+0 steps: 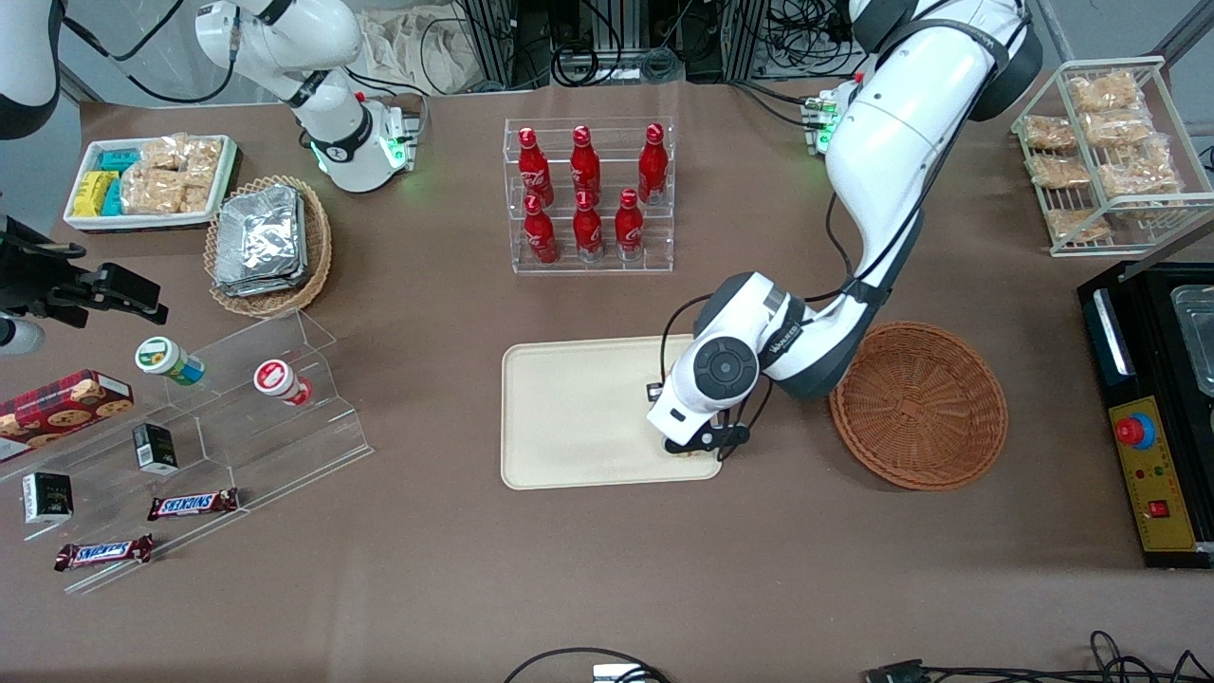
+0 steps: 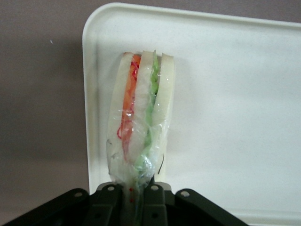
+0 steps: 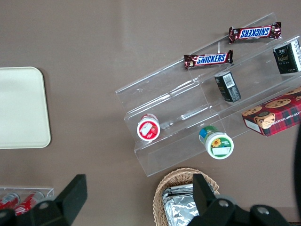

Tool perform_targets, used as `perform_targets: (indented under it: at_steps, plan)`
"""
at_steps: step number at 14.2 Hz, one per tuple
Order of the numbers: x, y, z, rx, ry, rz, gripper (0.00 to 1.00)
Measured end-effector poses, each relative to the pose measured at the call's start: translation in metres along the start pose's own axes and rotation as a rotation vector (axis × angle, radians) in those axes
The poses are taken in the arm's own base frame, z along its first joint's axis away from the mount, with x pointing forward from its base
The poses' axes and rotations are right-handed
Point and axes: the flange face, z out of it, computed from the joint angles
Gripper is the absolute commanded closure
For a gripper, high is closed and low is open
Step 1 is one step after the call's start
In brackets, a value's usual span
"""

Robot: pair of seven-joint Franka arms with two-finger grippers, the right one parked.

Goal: Place sandwich from basket to tray
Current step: 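Lower the sandwich onto the cream tray and open the left gripper, then raise the open left gripper away from the sandwich on the tray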

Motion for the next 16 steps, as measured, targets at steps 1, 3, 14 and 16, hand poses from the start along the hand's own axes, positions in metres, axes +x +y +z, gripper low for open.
perform_targets:
  at_steps: [1, 3, 14, 16]
  plan:
    - [0.001, 0.000, 0.000, -0.003, 0.002, -0.002, 0.37]
    - [0.002, 0.001, -0.002, -0.007, 0.007, -0.001, 0.00]
    - [-0.034, -0.018, -0.105, 0.057, 0.029, 0.066, 0.00]
    - [-0.056, -0.048, -0.117, 0.090, 0.048, 0.082, 0.00]
